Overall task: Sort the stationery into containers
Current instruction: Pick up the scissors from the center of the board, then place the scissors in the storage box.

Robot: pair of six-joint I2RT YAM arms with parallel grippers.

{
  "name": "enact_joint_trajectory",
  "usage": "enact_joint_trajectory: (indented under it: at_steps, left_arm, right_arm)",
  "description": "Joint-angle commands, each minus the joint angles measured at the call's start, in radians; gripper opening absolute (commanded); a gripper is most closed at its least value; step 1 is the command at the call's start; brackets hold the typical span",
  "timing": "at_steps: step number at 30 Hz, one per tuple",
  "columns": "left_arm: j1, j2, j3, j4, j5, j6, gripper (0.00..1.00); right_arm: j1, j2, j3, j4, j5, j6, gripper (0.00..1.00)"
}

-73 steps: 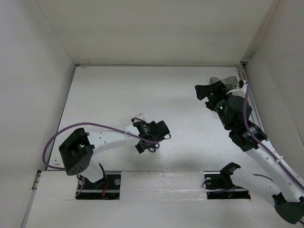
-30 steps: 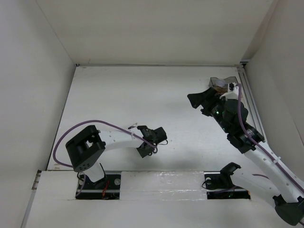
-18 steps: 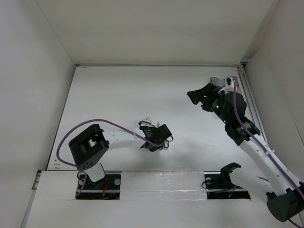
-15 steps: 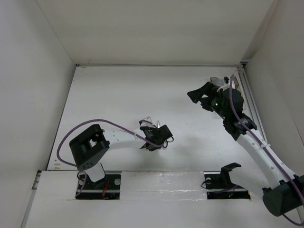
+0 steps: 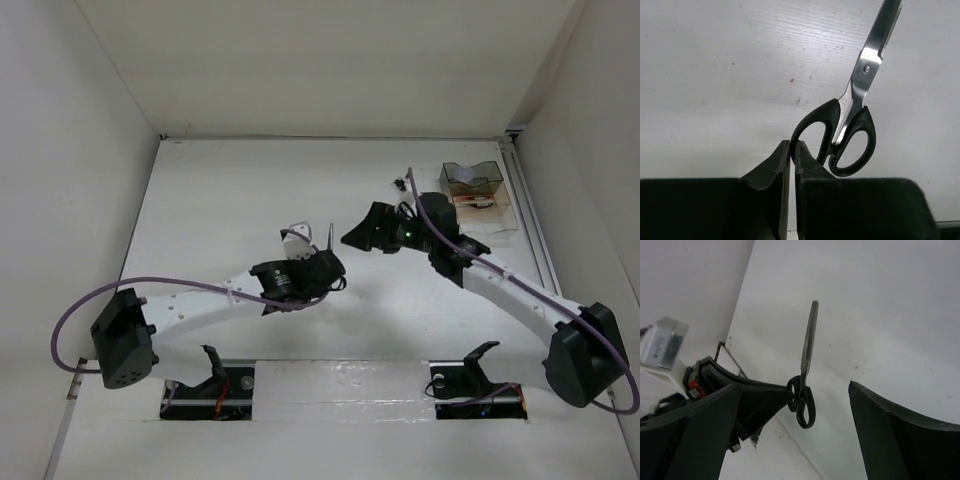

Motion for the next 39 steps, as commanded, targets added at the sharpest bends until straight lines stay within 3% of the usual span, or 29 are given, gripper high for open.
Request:
enact_joint_trajectory:
  at_steps: [1,10,17,18,19,20,22,27,29,30,31,33,36,39]
  left_arm:
    - [-0.001,-0.077,0.042,-0.023,-0.037,0.100,0.00]
    - [-0.001,-0.200,0.052,-0.004,-0.016,0.146,0.00]
    - [-0.001,-0.211,0.052,-0.004,0.002,0.155,0.00]
    - [-0.001,-0.211,0.052,0.005,0.002,0.164,0.00]
    - [-0.001,-0.211,0.052,0.005,0.011,0.164,0.00]
    - [-0.001,-0.201,0.052,0.014,0.011,0.164,0.00]
    - [-0.001,-0.201,0.052,0.026,0.011,0.164,0.00]
    - [-0.001,-0.189,0.042,0.040,0.002,0.164,0.00]
    - [-0.001,-0.169,0.052,0.040,-0.016,0.164,0.17]
    - [-0.001,-0.169,0.063,0.040,-0.016,0.164,0.48]
    - [-0.001,-0.169,0.074,0.040,-0.016,0.164,0.63]
    - [-0.001,-0.169,0.083,0.040,-0.016,0.176,0.70]
    - [0.018,-0.169,0.107,0.030,-0.016,0.176,1.00]
    - [0.018,-0.194,0.130,-0.012,-0.049,0.176,1.00]
  right_arm:
    - [0.074,0.025,-0.009,0.155,-0.070,-0.044,0.95]
    - [0.164,0.157,-0.009,0.316,-0.137,0.003,0.83]
    - [0.164,0.183,-0.065,0.559,-0.245,0.099,0.60]
    - [0.164,0.192,-0.065,0.571,-0.245,0.112,0.55]
    - [0.164,0.192,-0.065,0.580,-0.245,0.112,0.40]
    - [0.164,0.192,-0.065,0.580,-0.245,0.122,0.31]
    - [0.164,0.183,-0.065,0.580,-0.213,0.131,0.00]
    - [0.164,0.163,-0.043,0.502,-0.161,0.111,0.00]
    - [0.164,0.163,-0.029,0.446,-0.130,0.097,0.00]
    - [0.164,0.163,-0.016,0.430,-0.130,0.086,0.00]
    - [0.164,0.163,-0.015,0.418,-0.115,0.086,0.00]
    - [0.164,0.163,-0.006,0.396,-0.095,0.077,0.00]
    - [0.164,0.154,0.004,0.346,-0.021,0.077,0.00]
    - [0.129,0.143,0.028,0.272,0.059,0.077,0.00]
